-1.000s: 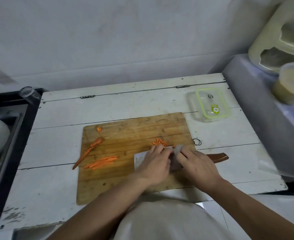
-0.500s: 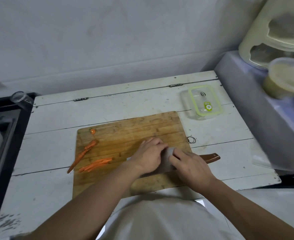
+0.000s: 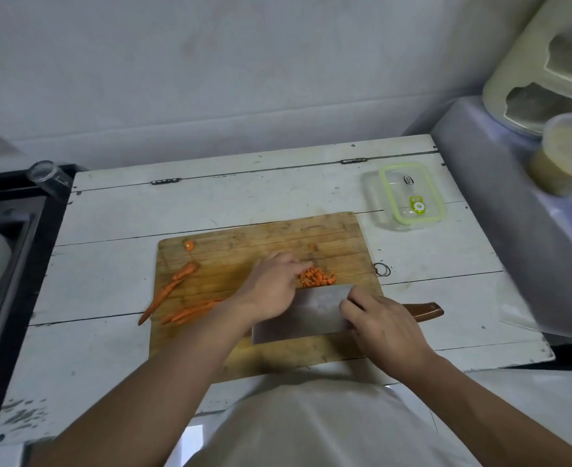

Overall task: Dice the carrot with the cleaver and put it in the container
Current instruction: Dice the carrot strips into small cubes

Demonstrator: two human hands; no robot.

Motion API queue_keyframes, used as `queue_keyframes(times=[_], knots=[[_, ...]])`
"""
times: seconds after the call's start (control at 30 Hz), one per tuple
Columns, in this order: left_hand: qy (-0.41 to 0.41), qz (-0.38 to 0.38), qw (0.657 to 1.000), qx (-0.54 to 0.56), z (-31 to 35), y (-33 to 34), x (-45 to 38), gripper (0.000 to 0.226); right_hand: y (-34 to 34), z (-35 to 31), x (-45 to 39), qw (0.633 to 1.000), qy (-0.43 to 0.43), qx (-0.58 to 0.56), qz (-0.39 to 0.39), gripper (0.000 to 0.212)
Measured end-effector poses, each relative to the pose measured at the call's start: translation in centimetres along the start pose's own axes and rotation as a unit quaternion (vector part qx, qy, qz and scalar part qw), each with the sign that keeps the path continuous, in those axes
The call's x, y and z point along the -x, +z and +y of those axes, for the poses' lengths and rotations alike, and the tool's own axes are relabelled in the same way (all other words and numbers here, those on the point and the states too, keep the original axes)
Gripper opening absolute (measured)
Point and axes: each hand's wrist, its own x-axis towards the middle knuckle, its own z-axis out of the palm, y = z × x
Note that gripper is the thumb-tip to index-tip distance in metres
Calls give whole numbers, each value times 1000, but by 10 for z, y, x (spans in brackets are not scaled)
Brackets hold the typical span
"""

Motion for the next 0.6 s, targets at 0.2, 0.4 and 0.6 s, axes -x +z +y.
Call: queue_keyframes(times=[0.2, 0.4, 0.6], knots=[[5, -10, 999, 53, -5, -11, 14, 48, -4, -4, 0, 1000, 25, -18, -6, 28], [-144, 244, 943, 173, -38, -28, 15, 45, -13, -12, 11, 995, 32, -60, -69, 26], [-193, 224, 951, 86, -90, -16, 77, 26, -27, -31, 19, 980, 117, -65, -149, 19]])
